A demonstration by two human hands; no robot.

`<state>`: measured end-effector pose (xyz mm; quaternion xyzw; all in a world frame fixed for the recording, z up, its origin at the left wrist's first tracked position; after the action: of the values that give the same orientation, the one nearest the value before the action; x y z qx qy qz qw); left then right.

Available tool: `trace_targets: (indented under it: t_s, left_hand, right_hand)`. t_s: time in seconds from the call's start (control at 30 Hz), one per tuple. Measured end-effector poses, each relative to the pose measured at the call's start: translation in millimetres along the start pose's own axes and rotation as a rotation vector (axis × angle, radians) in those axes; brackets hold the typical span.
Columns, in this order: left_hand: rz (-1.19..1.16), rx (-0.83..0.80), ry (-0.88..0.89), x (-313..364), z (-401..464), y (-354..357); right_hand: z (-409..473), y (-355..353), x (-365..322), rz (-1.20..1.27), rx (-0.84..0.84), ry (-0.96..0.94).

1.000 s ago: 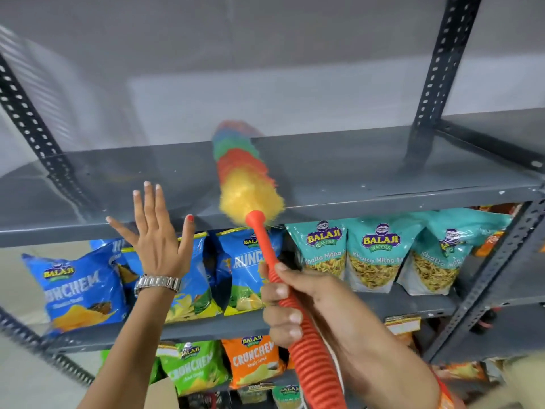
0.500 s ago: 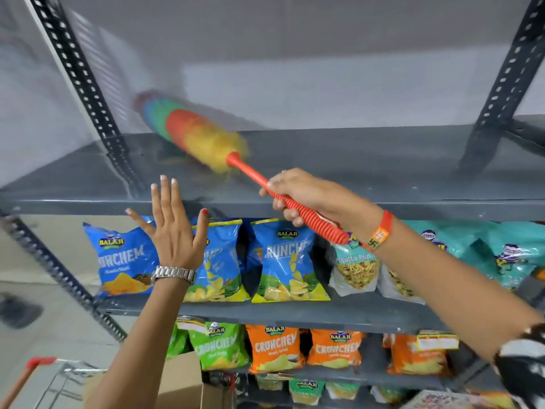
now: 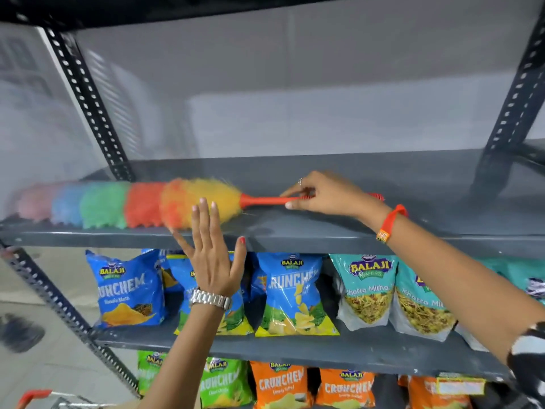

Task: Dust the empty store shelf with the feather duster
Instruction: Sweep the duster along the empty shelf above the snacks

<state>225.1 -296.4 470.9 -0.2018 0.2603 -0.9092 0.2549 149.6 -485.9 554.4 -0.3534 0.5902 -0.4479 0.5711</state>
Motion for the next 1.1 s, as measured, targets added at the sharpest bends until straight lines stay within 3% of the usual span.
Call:
trace_targets:
  t_s: [0.4, 0.47, 0.57, 0.67, 0.87, 0.97, 1.1]
  left_hand:
    - [0.116, -0.01, 0.07, 13, 5, 19]
    - [0.115, -0.019, 0.078, 14, 9, 18]
    - [0.116, -0.018, 0.077, 13, 11, 18]
    - [0.114, -0.028, 0.07, 14, 11, 17]
    - [0.081, -0.021, 0.053, 16, 11, 15]
    - [0.069, -0.003, 0.058, 22, 10, 13]
    - [0.066, -0.014, 0.134, 43, 9, 16]
  right_hand:
    - [71, -7, 60, 0.071, -0.093, 0.177]
    - [85, -15, 70, 0.022, -0.036, 0.281]
    - [99, -24, 72, -0.216, 0.182, 0.391]
    - [106, -22, 62, -0.234, 0.23, 0.333]
    - [83, -50, 59, 0.061, 0.162, 0.21]
    - [69, -43, 59, 0.185, 0.067, 0.143]
    - [68, -19, 61, 0.168, -0.092, 0.128]
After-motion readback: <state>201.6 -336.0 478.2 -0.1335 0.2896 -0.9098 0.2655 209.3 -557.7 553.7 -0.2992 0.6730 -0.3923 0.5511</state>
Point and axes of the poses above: each hand's wrist, its own z-axis towards the middle knuckle, its own y-axis out of the palm, x = y × z, the point moved 6 cm from there along z, towards the middle knuckle, and after that the axes turned 11 degrees about -x, right-handed, at the moved point
